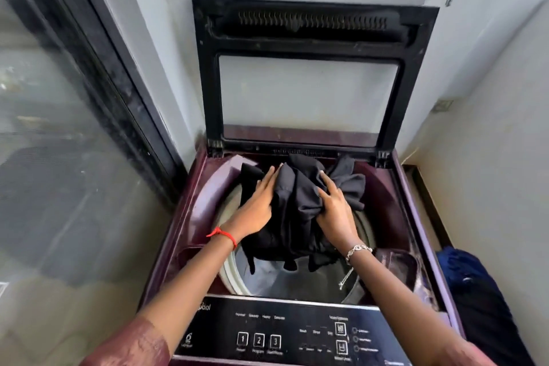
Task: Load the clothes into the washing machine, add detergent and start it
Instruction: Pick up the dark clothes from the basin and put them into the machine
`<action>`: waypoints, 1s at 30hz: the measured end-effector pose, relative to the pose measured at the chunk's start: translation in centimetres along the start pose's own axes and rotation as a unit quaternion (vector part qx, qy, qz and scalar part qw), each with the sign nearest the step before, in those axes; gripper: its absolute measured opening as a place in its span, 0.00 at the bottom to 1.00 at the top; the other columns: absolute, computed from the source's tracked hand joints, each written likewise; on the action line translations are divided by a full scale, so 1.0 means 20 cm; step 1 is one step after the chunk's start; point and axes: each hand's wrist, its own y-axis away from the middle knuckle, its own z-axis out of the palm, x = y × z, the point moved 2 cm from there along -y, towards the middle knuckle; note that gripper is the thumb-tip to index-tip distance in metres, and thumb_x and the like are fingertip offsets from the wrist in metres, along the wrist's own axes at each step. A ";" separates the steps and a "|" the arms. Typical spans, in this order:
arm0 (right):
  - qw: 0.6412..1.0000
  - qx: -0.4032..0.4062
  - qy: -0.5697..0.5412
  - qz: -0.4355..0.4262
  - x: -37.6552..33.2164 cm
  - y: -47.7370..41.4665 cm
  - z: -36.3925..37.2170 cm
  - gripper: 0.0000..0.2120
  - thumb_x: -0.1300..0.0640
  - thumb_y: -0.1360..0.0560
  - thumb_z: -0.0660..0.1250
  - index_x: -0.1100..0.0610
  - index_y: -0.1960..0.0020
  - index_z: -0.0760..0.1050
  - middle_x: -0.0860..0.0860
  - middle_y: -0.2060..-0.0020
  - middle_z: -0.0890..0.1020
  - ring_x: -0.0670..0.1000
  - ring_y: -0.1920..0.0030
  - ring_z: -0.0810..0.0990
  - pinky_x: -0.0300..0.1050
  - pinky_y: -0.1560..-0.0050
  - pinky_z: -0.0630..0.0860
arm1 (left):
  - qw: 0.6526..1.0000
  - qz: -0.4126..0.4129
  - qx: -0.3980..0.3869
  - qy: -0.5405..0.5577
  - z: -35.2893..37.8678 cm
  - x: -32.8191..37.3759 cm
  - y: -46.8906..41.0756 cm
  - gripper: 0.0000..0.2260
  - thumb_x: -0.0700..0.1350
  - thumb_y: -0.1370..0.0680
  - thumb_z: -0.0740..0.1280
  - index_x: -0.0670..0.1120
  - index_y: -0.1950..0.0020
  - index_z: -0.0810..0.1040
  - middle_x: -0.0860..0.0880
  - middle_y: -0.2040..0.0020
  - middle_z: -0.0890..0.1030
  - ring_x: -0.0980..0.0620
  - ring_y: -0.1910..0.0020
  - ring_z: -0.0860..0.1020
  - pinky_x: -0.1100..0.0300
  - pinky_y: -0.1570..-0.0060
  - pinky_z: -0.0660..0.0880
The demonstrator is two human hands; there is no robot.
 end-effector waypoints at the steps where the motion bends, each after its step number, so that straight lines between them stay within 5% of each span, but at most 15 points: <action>1: 1.000 -0.023 0.019 0.009 0.03 0.00 0.04 0.27 0.71 0.31 0.61 0.56 0.34 0.70 0.51 0.26 0.59 0.59 0.33 0.68 0.50 0.44 0.74 | 1.000 -0.010 -0.024 0.000 0.05 -0.06 0.00 0.33 0.27 0.25 0.52 0.43 0.24 0.44 0.49 0.23 0.45 0.51 0.24 0.46 0.61 0.26 0.45; 6: 0.989 -0.122 0.073 0.040 0.15 -0.02 0.25 0.28 0.70 0.30 0.59 0.55 0.32 0.67 0.52 0.25 0.58 0.60 0.32 0.65 0.53 0.41 0.72 | 0.988 -0.090 -0.124 0.036 0.23 -0.26 -0.05 0.35 0.26 0.25 0.51 0.47 0.23 0.42 0.49 0.22 0.42 0.50 0.23 0.48 0.67 0.31 0.49; 14: 0.981 -0.171 0.095 0.019 0.25 -0.14 0.57 0.27 0.73 0.29 0.56 0.57 0.32 0.67 0.57 0.25 0.56 0.63 0.31 0.62 0.57 0.42 0.72 | 0.972 -0.168 -0.157 0.046 0.45 -0.55 -0.14 0.43 0.27 0.28 0.57 0.54 0.24 0.39 0.46 0.22 0.52 0.45 0.27 0.62 0.55 0.29 0.61; 18: 0.958 -0.256 0.130 0.023 0.34 -0.18 0.74 0.33 0.72 0.26 0.55 0.52 0.25 0.54 0.53 0.24 0.42 0.65 0.26 0.48 0.68 0.32 0.57 | 0.965 -0.196 -0.171 0.024 0.52 -0.67 -0.15 0.53 0.28 0.31 0.67 0.63 0.27 0.35 0.44 0.22 0.44 0.42 0.29 0.65 0.51 0.40 0.74; 23: 0.903 -0.397 0.149 0.069 0.43 -0.20 0.86 0.41 0.67 0.26 0.62 0.42 0.25 0.42 0.50 0.25 0.34 0.64 0.26 0.38 0.73 0.33 0.52 | 0.952 -0.200 -0.217 -0.075 0.58 -0.66 -0.17 0.49 0.36 0.29 0.72 0.58 0.25 0.39 0.47 0.22 0.41 0.40 0.24 0.44 0.45 0.28 0.58; 26: 0.897 -0.409 0.139 0.095 0.43 -0.23 0.80 0.38 0.64 0.26 0.63 0.46 0.25 0.46 0.53 0.24 0.39 0.62 0.25 0.42 0.71 0.32 0.53 | 0.947 -0.191 -0.237 -0.106 0.59 -0.61 -0.19 0.46 0.39 0.28 0.71 0.56 0.23 0.42 0.47 0.22 0.42 0.40 0.24 0.44 0.42 0.27 0.52; 30: 0.904 -0.390 0.132 0.115 0.45 -0.26 0.67 0.29 0.63 0.25 0.60 0.55 0.26 0.57 0.56 0.24 0.49 0.59 0.25 0.50 0.64 0.29 0.58 | 0.953 -0.162 -0.236 -0.098 0.57 -0.51 -0.23 0.37 0.41 0.25 0.68 0.50 0.23 0.49 0.46 0.22 0.50 0.43 0.24 0.50 0.44 0.27 0.56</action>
